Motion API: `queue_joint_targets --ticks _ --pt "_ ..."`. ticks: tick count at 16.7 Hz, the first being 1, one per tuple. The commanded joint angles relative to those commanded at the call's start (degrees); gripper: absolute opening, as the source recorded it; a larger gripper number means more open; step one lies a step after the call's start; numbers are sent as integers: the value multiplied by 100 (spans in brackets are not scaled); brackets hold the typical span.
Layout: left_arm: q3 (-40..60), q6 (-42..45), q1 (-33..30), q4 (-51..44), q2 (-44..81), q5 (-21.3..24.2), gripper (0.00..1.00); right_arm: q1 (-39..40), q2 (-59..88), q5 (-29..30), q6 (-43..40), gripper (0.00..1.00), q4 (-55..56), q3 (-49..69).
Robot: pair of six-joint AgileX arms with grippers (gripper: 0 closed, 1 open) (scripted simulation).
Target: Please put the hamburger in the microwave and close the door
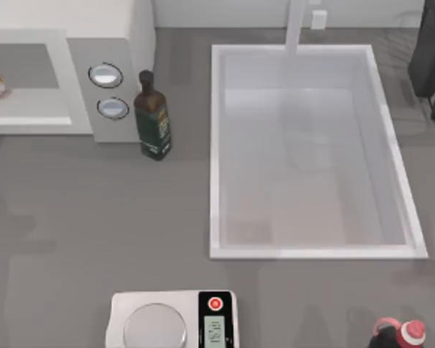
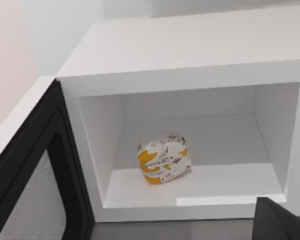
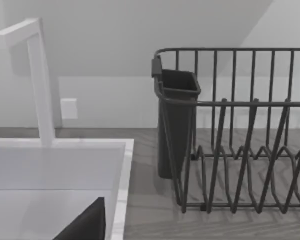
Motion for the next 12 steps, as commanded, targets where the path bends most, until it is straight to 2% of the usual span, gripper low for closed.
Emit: queue_joint_targets --ticks 12 --pt "4473 3259 2986 -2562 6412 1620 0 0 0 0 0 100 0 0"
